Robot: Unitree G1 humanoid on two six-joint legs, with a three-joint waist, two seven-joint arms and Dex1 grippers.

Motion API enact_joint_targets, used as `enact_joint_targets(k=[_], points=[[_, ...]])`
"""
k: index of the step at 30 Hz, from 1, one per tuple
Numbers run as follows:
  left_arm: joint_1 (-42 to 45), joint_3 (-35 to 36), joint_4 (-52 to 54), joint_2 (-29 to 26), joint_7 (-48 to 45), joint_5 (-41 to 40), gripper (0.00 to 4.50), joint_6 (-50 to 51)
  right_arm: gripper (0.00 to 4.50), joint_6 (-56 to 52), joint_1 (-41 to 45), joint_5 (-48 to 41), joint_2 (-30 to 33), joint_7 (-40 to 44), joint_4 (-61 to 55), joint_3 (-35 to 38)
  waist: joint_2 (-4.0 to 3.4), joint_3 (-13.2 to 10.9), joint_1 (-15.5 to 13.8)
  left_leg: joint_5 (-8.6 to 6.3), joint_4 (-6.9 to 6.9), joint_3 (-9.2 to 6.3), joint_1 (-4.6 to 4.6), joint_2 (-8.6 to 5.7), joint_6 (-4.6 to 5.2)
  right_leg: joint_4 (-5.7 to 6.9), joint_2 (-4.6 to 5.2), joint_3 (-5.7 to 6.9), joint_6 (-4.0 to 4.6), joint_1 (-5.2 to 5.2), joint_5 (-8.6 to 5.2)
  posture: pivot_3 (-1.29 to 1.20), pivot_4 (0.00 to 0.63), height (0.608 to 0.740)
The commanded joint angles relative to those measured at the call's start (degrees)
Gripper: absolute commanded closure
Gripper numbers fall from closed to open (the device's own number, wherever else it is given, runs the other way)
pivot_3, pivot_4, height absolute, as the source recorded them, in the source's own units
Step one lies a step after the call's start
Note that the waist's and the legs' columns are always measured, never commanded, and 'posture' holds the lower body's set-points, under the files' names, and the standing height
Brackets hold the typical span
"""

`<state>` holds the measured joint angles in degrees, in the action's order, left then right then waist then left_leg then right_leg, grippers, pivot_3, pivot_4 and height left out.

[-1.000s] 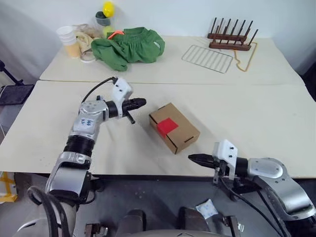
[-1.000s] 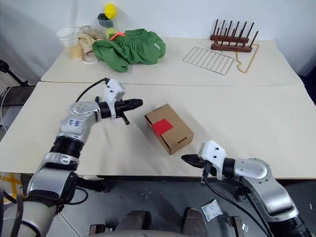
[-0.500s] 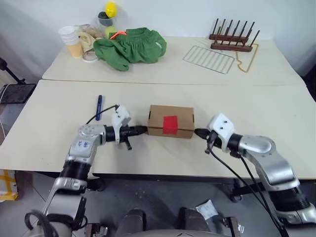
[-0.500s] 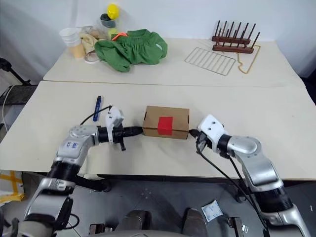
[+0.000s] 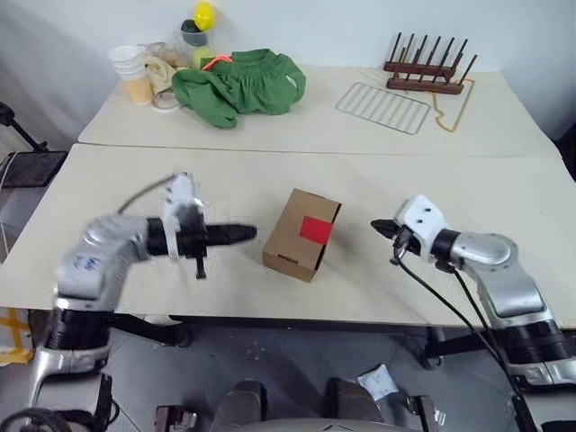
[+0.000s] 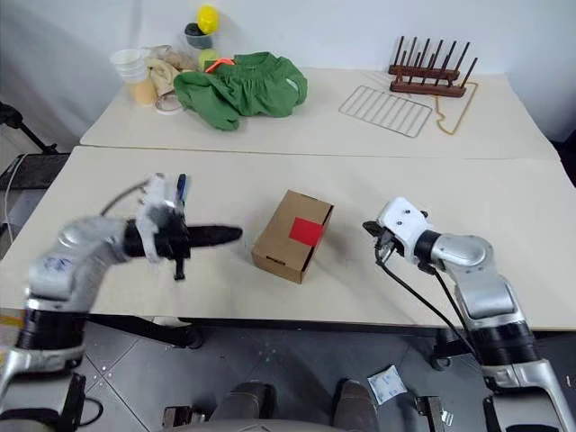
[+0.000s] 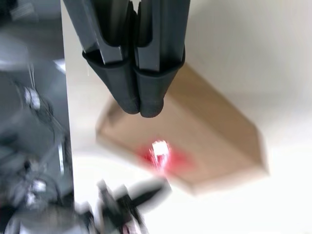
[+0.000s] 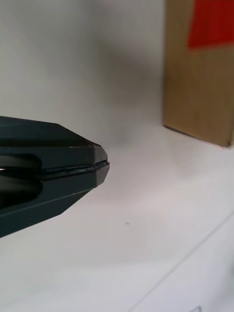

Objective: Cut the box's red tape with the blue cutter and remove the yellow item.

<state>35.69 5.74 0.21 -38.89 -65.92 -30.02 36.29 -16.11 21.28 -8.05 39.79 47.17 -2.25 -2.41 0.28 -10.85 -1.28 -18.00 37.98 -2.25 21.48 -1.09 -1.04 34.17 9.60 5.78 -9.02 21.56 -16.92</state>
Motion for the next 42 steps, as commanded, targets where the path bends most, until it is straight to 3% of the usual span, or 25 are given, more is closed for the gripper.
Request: enact_joint_targets(k=[1,5,9,12,26,30,42], points=[[2.87,-2.45,-5.51,-0.58,0.52,2.79,4.41,-1.23,4.5,-4.82,-1.47,-2.58,-0.09,1.0,-6.49,0.0,-0.01,0.01,0.21,0.0,-0.02,0.01,-0.03,-0.01,0.0,0.02,0.0,0.0,0.0,0.0,0.0,0.0,0.15,0.74],[3.5,-9.33,-11.21,0.14,1.9,11.1,4.41,-7.57,4.5,-8.24,-0.86,-2.49,-1.81,0.16,-7.99,-2.17,-0.01,0.0,0.99,0.0,-0.06,0.08,-0.08,0.01,0.0,0.02,-0.02,-0.03,0.0,0.01,0.0,0.0,0.15,0.74],[3.88,-13.63,-16.44,8.48,8.89,15.54,4.41,-10.01,4.5,-7.9,6.44,0.53,-8.48,-3.22,-1.12,-6.34,-0.01,0.0,1.33,0.0,-0.02,0.09,-0.07,0.01,0.0,0.02,-0.03,-0.06,0.0,0.02,0.0,0.0,0.15,0.74],[2.33,-14.2,-12.8,10.71,8.28,14.48,4.41,-7.81,4.5,-5.53,10.44,2.67,-10.9,-4.24,4.15,-7.61,0.0,0.0,1.3,0.0,0.02,0.05,0.0,0.0,0.0,0.03,-0.03,-0.05,0.0,0.05,0.0,0.0,0.15,0.74],[-6.35,-13.17,0.53,8.68,7.83,11.07,4.41,-1.92,4.5,7.46,20.89,4.48,-13.34,3.89,22.07,-9.8,0.0,0.0,1.59,-0.03,0.0,0.02,0.0,0.02,-0.04,0.07,-0.03,-0.04,-0.01,0.11,0.01,0.0,0.15,0.74],[-7.15,-13.2,1.68,9.46,9.2,10.88,4.41,-1.31,4.5,12.71,23.39,3.95,-14.39,8.19,27.62,-9.91,0.0,0.0,1.54,-0.03,0.01,0.02,0.0,0.02,-0.04,0.07,-0.03,-0.05,-0.01,0.1,0.01,0.0,0.15,0.74],[-7.32,-13.78,1.65,14.04,12.54,10.94,4.41,-0.66,4.5,25.07,32.12,7.08,-18.11,9.33,46.19,-8.72,-0.01,0.0,1.69,-0.02,0.03,0.01,-0.03,0.02,-0.05,0.09,-0.02,-0.06,-0.01,0.08,0.01,0.0,0.15,0.74]])
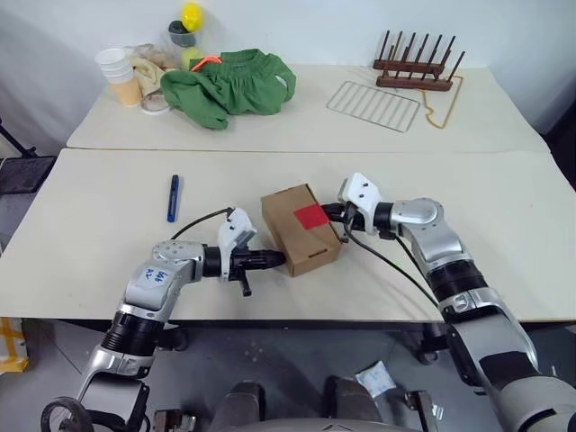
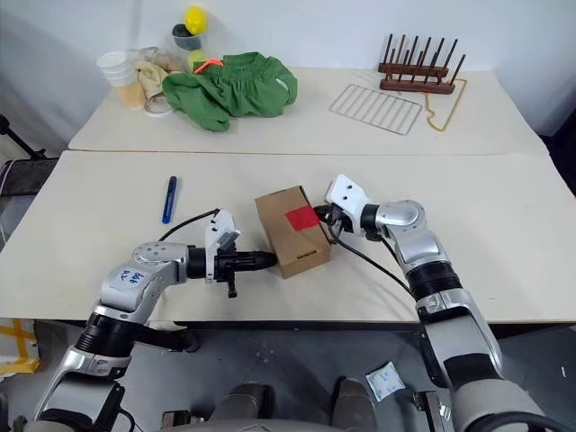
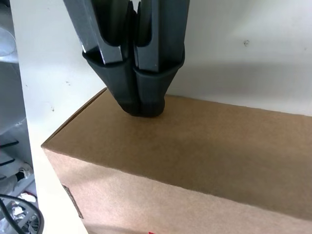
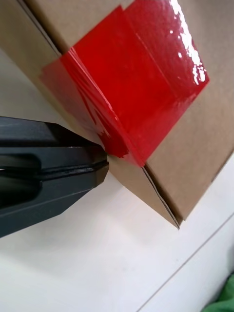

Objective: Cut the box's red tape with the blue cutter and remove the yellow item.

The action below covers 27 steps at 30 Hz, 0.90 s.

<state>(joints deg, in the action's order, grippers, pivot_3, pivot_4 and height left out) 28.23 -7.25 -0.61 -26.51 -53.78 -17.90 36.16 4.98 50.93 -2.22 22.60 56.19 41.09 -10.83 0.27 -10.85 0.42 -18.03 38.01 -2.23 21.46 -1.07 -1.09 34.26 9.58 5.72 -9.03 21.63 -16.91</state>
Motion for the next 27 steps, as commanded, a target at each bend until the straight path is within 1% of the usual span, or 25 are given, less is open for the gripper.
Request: enact_joint_targets(k=[1,4,6,10,13,15,16,19,20,21,22,24,27], points=[[0.09,-0.83,2.57,1.67,0.45,-1.17,4.41,-0.48,4.5,4.65,2.94,1.62,-0.73,0.49,3.84,-0.25,0.0,0.0,-0.01,0.0,0.01,0.0,-0.01,0.0,0.0,0.01,0.0,0.0,0.0,-0.01,0.0,0.0,0.15,0.74],[-0.05,-0.43,2.73,1.4,0.63,-1.14,4.41,-0.63,4.5,5.59,3.75,1.81,0.42,1.83,5.44,0.46,0.0,0.0,-0.02,0.0,0.0,0.0,-0.01,0.0,0.0,0.01,0.0,0.0,0.0,-0.01,0.0,0.0,0.15,0.74],[-0.22,0.0,3.19,0.9,0.7,-1.22,4.41,-0.6,4.5,5.09,3.88,1.02,1.76,4.31,4.98,1.1,0.0,0.0,-0.1,0.0,0.0,0.0,-0.01,0.0,-0.01,0.01,0.0,0.0,0.0,-0.01,0.0,0.0,0.15,0.74],[-0.63,1.85,4.57,-0.25,0.62,-1.96,4.41,-1.21,4.5,5.14,4.24,-0.65,4.39,5.28,3.86,3.69,0.0,0.0,-0.05,-0.01,0.0,-0.01,0.0,0.0,-0.01,0.0,0.0,0.0,0.0,-0.01,0.0,0.0,0.15,0.74],[-1.68,4.57,6.87,-1.93,0.0,-3.57,4.41,-1.74,4.5,3.89,2.72,-3.25,6.68,7.63,-0.02,6.02,-0.02,-0.01,0.05,-0.01,-0.02,-0.01,0.0,0.01,-0.02,-0.03,0.0,0.0,0.0,-0.01,0.0,0.0,0.15,0.74],[-3.67,9.11,8.97,-4.38,-1.34,-7.05,4.41,-0.6,4.5,2.8,-0.04,-6.98,8.78,10.39,-4.7,8.73,-0.02,-0.01,0.03,-0.02,-0.04,-0.01,0.0,0.03,-0.03,-0.04,0.0,0.01,0.0,-0.01,0.0,0.0,0.15,0.74],[-5.9,12.51,10.23,-6.26,-2.02,-8.97,4.24,0.01,4.5,3.99,-1.67,-8.19,10.43,11.04,-5.93,10.44,-0.02,-0.01,0.09,-0.03,-0.06,-0.02,0.0,0.05,-0.05,-0.07,-0.01,0.03,0.0,-0.01,0.0,0.0,0.15,0.74],[-11.44,20.09,12.96,-9.22,-1.31,-12.59,3.63,0.16,4.5,1.44,-5.95,-13.38,12.77,14.43,-12.24,13.6,-0.03,-0.02,0.27,-0.07,-0.09,-0.02,0.0,0.09,-0.1,-0.1,-0.03,0.04,0.0,-0.01,0.0,0.0,0.15,0.74],[-14.08,22.92,13.82,-9.74,-0.71,-12.59,3.33,-1.75,4.5,-4.06,-7.9,-16.85,13.53,15.71,-16.31,14.64,-0.05,-0.03,0.29,-0.07,-0.1,-0.02,-0.01,0.1,-0.11,-0.11,-0.03,0.04,0.0,-0.01,0.0,0.0,0.15,0.74],[-17.42,27.23,14.8,-10.12,0.39,-12.87,3.0,-2.93,4.15,-5.16,-10.4,-18.47,13.87,15.32,-20.26,15.65,-0.08,-0.05,0.33,-0.08,-0.1,0.0,0.0,0.1,-0.1,-0.13,-0.03,0.04,0.0,-0.01,0.0,0.0,0.15,0.74],[-20.51,31.45,15.54,-10.31,1.19,-13.48,2.7,-3.76,3.96,-7.0,-12.89,-20.54,13.88,14.65,-24.44,16.84,-0.08,-0.05,0.55,-0.08,-0.1,0.03,0.0,0.11,-0.1,-0.17,-0.03,0.03,0.0,-0.01,0.0,0.0,0.15,0.74],[-26.39,38.0,16.08,-11.14,2.11,-13.22,2.08,-5.65,3.29,-10.01,-17.92,-23.49,13.39,11.75,-32.51,18.78,-0.09,-0.06,0.72,-0.09,-0.11,0.02,-0.01,0.17,-0.11,-0.15,-0.06,0.04,0.01,-0.02,-0.01,0.0,0.15,0.74],[-34.17,49.03,13.07,-11.1,4.19,-12.93,1.14,-9.4,2.27,-12.45,-25.88,-26.32,12.21,7.42,-44.06,20.62,-0.1,-0.06,0.45,-0.13,-0.11,0.02,-0.03,0.2,-0.13,-0.14,-0.1,0.04,0.02,-0.02,-0.01,0.0,0.15,0.74]])
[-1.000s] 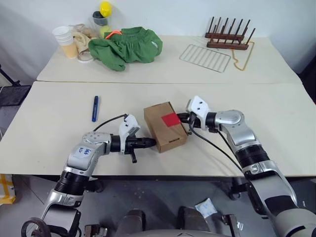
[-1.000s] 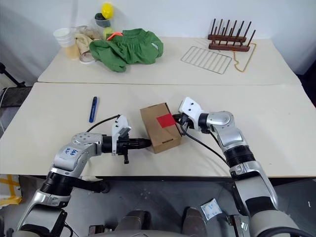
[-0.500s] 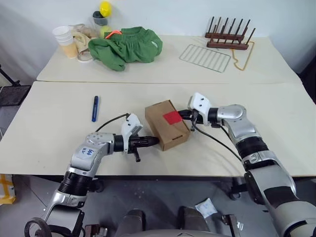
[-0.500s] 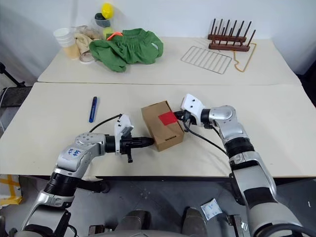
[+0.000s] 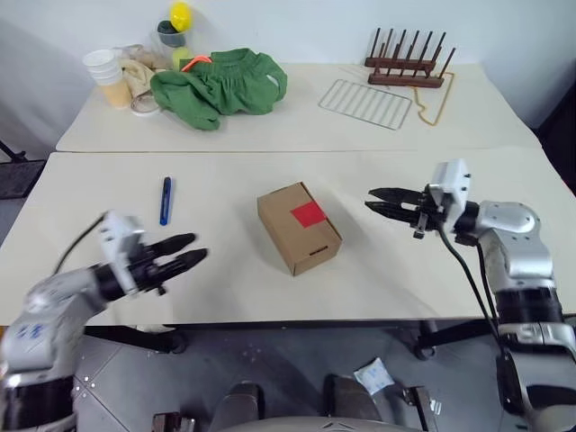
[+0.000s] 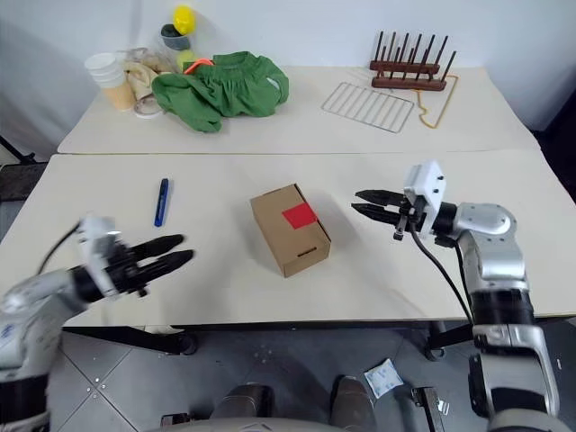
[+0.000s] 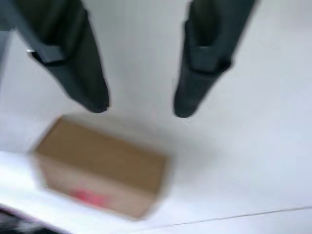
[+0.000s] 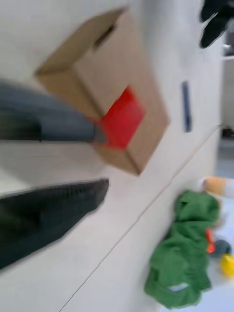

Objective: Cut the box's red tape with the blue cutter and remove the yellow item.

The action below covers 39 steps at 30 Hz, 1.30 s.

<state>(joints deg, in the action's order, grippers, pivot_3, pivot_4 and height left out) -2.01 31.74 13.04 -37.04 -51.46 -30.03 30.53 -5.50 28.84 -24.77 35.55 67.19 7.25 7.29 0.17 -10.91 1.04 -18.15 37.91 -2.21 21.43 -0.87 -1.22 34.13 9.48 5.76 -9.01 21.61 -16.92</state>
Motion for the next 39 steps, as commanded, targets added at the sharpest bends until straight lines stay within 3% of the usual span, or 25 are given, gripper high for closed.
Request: enact_joint_targets(k=[1,4,6,7,11,16,22,26,29,34,39], points=[[-6.06,12.75,-1.88,-0.73,2.13,-0.52,0.83,-5.06,1.95,-2.27,-5.36,-4.31,-1.12,-4.74,-12.63,2.87,0.0,0.0,-0.36,-0.02,0.02,0.01,0.0,0.0,0.02,-0.02,0.0,-0.01,0.0,-0.01,0.0,0.0,0.15,0.74],[-10.7,16.74,-4.82,-1.31,2.18,0.85,0.0,-8.46,0.88,-2.32,-7.98,-5.24,-1.42,-5.97,-16.69,2.83,-0.02,-0.01,-1.07,-0.08,0.06,0.18,-0.05,-0.01,0.1,-0.06,0.0,-0.11,0.0,-0.03,0.0,0.0,0.15,0.74],[-13.82,20.17,-7.22,-1.09,2.96,1.07,0.0,-10.1,0.17,0.2,-9.49,-6.55,-2.41,-4.5,-18.51,2.53,-0.02,-0.01,-1.53,-0.11,0.09,0.27,-0.08,-0.01,0.16,-0.12,0.0,-0.19,0.01,-0.05,0.0,0.0,0.15,0.74],[-15.1,21.89,-8.31,-0.85,3.57,0.83,0.0,-10.63,0.04,1.36,-9.96,-7.24,-2.88,-3.82,-19.06,2.52,0.01,0.0,-1.7,-0.14,0.09,0.28,-0.09,-0.01,0.2,-0.12,0.0,-0.2,0.01,-0.07,0.0,0.0,0.15,0.74],[-21.46,27.52,-9.58,2.47,7.57,1.54,0.0,-14.71,0.04,-7.21,-8.02,-16.19,-1.03,-3.12,-23.23,3.23,0.02,0.0,-1.49,-0.35,0.09,0.48,-0.16,0.08,0.28,-0.15,-0.03,-0.29,0.01,-0.04,0.0,0.0,0.15,0.74],[-20.25,23.86,-1.74,4.42,11.84,-2.97,0.0,-9.94,0.04,-8.09,-6.64,-17.16,0.78,-1.33,-23.95,2.96,0.1,0.05,-2.55,-0.41,0.16,0.55,-0.19,0.12,0.32,-0.2,-0.04,-0.3,0.01,-0.05,0.0,0.0,0.15,0.74],[-4.11,8.54,7.53,1.31,29.04,-3.12,0.0,10.06,0.04,-10.21,-4.74,-18.19,3.34,1.13,-22.55,3.38,0.16,0.09,-3.35,-0.42,0.28,0.55,-0.2,0.07,0.34,-0.1,-0.03,-0.41,0.03,-0.08,0.02,0.0,0.15,0.74],[8.26,3.42,8.21,3.24,41.21,-2.72,0.0,21.36,0.04,-10.81,-2.85,-18.7,4.47,1.39,-21.33,4.6,0.18,0.1,-2.32,-0.42,0.27,0.6,-0.22,0.09,0.32,0.05,-0.1,-0.47,0.0,0.02,0.03,0.0,0.15,0.74],[20.67,-3.49,3.75,8.47,48.47,-2.0,0.0,28.7,0.04,-9.68,-2.56,-16.58,7.1,3.41,-18.29,5.36,0.18,0.1,-2.24,-0.51,0.23,0.75,-0.34,0.1,0.26,0.12,-0.09,-0.47,-0.03,0.06,0.05,0.0,0.15,0.74],[30.08,-14.12,-7.33,9.22,51.55,7.73,0.0,24.05,0.04,-9.52,-2.34,-15.54,7.61,3.3,-17.23,5.17,0.24,0.09,-2.12,-0.51,0.27,0.94,-0.3,0.11,0.26,0.02,-0.11,-0.48,-0.05,0.08,0.06,0.0,0.15,0.74],[34.77,-17.55,-15.56,10.54,54.08,13.17,0.0,21.15,0.04,-10.26,-3.16,-15.49,6.97,1.24,-18.8,5.39,0.24,0.08,-2.21,-0.51,0.28,1.08,-0.29,0.17,0.26,-0.09,-0.16,-0.57,-0.05,0.11,0.06,0.0,0.15,0.74]])
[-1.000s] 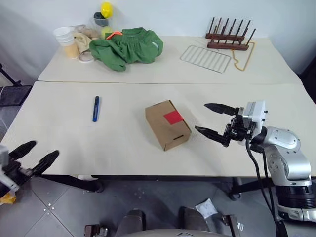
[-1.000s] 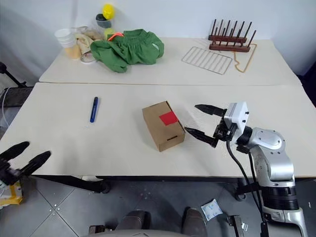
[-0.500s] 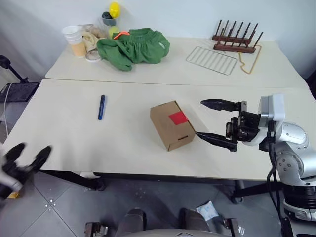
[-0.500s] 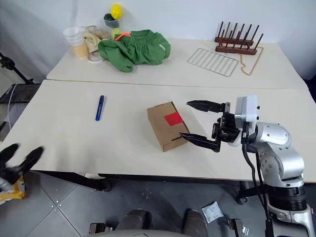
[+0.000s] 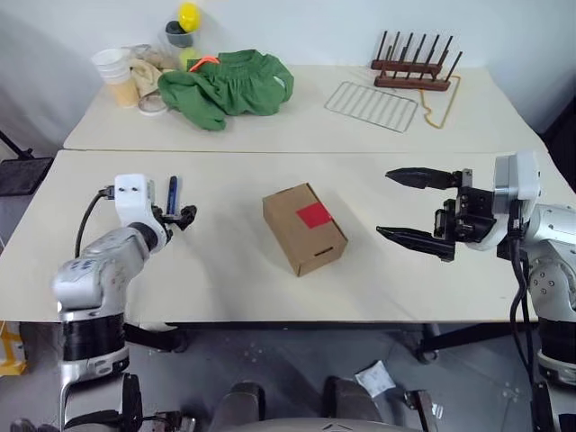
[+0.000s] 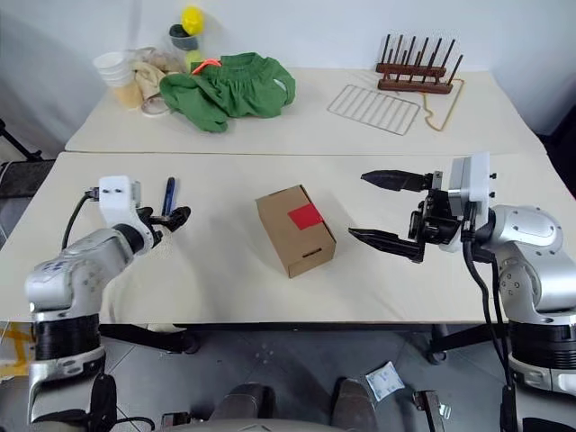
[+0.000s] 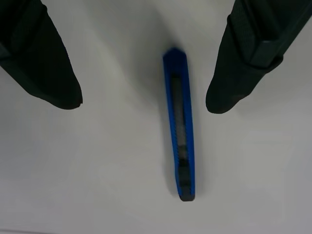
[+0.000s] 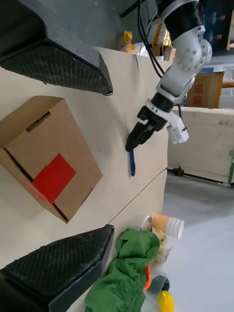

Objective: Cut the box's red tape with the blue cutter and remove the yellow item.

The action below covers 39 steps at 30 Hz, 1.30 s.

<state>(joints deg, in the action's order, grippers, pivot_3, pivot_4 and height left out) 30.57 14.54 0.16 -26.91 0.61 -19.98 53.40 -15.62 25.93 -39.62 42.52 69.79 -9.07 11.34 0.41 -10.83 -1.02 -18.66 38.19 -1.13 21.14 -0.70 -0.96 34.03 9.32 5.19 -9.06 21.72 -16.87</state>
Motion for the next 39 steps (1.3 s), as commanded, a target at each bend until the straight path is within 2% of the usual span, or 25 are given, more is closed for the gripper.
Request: enact_joint_targets(k=[1,8,11,22,23,26,30,34,35,39], points=[[2.9,-0.39,-3.94,0.66,2.66,3.86,0.0,-1.57,0.04,-0.39,-0.49,-0.77,-0.12,-1.95,-2.93,1.41,0.01,0.0,-0.29,0.0,0.01,0.0,0.01,0.0,0.0,-0.01,0.0,0.0,0.0,0.0,0.0,0.0,0.15,0.74],[4.03,2.46,-8.94,3.92,3.02,3.29,0.0,1.45,0.04,-0.89,-1.5,-1.16,-0.48,-4.04,-4.68,1.9,0.01,0.0,-0.43,0.0,0.08,0.01,0.02,-0.01,0.0,0.0,0.01,-0.02,-0.02,-0.01,0.01,0.0,0.15,0.74],[4.03,2.15,-10.84,4.29,2.22,3.97,0.59,0.89,0.0,-0.97,-1.46,-1.49,-0.64,-4.61,-4.93,1.94,-0.01,0.01,-0.43,0.01,0.11,0.04,-0.05,-0.01,0.0,0.06,0.01,-0.07,-0.01,-0.04,0.01,0.0,0.15,0.74],[1.62,0.4,-10.92,4.0,-0.6,5.63,3.87,2.45,0.0,-0.8,-0.59,-1.88,-0.71,-5.31,-4.85,1.57,-0.08,0.05,-0.69,0.01,0.12,0.06,-0.08,-0.06,0.01,0.05,0.05,-0.1,-0.03,-0.07,0.01,0.0,0.15,0.74],[1.54,0.72,-10.81,3.99,-0.74,5.62,4.04,2.46,0.0,-0.75,-0.56,-1.8,-0.72,-5.35,-4.8,1.51,-0.08,0.05,-0.68,0.01,0.12,0.05,-0.08,-0.06,0.01,0.05,0.05,-0.1,-0.03,-0.08,0.02,0.0,0.15,0.74],[0.82,1.7,-9.72,3.43,-3.51,4.56,4.04,0.56,0.0,-0.63,-0.57,-1.58,-0.72,-5.4,-4.57,1.42,-0.13,0.08,-0.65,0.01,0.12,0.06,-0.08,-0.06,0.01,0.05,0.05,-0.11,-0.03,-0.08,0.02,0.0,0.15,0.74],[-2.01,1.42,-5.67,0.28,-12.15,3.09,4.04,-5.67,0.0,-0.55,-0.85,-1.39,-0.54,-5.46,-4.7,1.5,-0.14,0.08,-0.55,0.01,0.1,0.06,-0.07,-0.04,0.01,0.03,0.05,-0.1,-0.03,-0.07,0.02,0.0,0.15,0.74],[-7.85,4.91,-2.04,-7.52,-27.68,-0.76,4.04,-15.94,0.0,-1.16,-0.83,-1.81,0.47,-5.54,-5.21,2.39,-0.11,0.06,-0.34,0.01,0.07,0.07,-0.03,-0.02,0.01,-0.04,0.04,-0.09,-0.03,-0.05,0.01,0.0,0.15,0.74],[-11.22,5.11,-1.19,-12.45,-37.09,-2.25,4.04,-18.87,0.0,-1.63,-1.04,-2.11,1.1,-5.22,-5.7,2.62,-0.06,0.03,-0.17,0.01,0.06,0.07,0.0,0.0,0.01,-0.04,0.03,-0.07,-0.03,-0.01,0.01,0.0,0.15,0.74],[-21.21,4.88,0.86,-26.49,-66.8,-6.94,4.04,-30.23,0.0,-4.92,-3.09,-4.16,3.97,-3.46,-9.11,2.64,-0.05,-0.03,0.42,-0.04,-0.07,0.26,0.12,0.17,-0.05,-0.04,-0.07,-0.08,0.06,0.28,0.01,0.0,0.15,0.74]])
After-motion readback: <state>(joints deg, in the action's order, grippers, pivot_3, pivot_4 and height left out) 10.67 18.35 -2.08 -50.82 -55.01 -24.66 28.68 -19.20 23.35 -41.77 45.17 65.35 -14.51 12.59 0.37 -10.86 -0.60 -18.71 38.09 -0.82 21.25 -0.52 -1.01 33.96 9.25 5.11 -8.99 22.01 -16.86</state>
